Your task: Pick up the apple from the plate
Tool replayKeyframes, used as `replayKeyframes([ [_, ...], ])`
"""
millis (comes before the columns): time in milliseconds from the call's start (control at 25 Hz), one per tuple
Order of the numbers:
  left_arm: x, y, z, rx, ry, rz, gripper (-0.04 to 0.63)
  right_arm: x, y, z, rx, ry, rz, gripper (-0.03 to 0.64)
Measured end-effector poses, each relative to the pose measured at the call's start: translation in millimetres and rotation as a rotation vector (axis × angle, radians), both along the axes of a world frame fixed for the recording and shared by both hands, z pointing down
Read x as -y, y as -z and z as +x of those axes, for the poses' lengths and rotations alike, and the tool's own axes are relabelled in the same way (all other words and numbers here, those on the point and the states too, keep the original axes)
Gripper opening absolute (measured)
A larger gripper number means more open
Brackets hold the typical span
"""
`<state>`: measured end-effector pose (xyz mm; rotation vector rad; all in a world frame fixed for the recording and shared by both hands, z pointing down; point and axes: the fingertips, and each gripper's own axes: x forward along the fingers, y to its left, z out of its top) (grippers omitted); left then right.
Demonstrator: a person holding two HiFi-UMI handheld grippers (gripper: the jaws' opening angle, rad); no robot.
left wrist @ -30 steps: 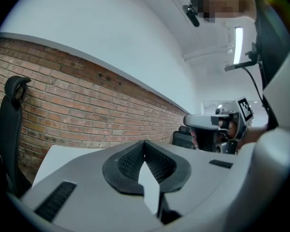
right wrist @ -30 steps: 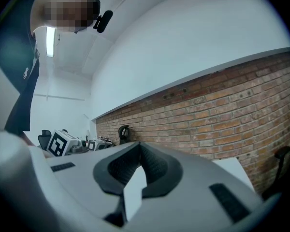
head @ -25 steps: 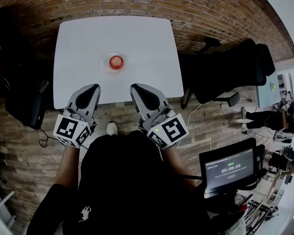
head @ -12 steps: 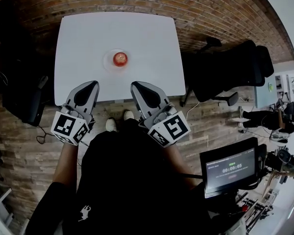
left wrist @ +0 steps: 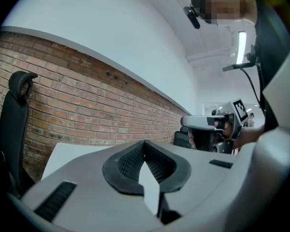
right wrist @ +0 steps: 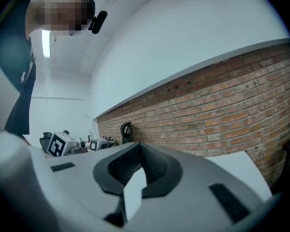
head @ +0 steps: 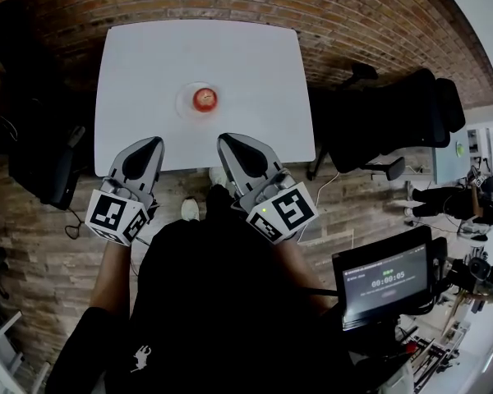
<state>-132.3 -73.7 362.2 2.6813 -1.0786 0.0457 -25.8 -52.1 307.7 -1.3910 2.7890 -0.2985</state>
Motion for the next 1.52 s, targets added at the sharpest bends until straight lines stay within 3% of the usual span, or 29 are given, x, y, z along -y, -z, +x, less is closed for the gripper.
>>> replayKeyframes([
  [240, 2, -1, -4, 0.007, 0.010, 0.002, 0.005, 8, -1, -6, -0.019, 0.023, 0.014, 0.005],
  [760, 41, -5, 31, -0.001, 0.039, -0.016, 0.005, 58, -9, 13, -0.045, 0.121, 0.033, 0.005],
  [1200, 81, -48, 52, 0.063, 0.154, -0.085, 0.005, 117, -78, 34, -0.154, 0.258, -0.039, 0.005],
  [1520, 81, -81, 56, 0.083, 0.236, -0.162, 0.005, 130, -130, 38, -0.273, 0.368, -0.127, 0.005],
])
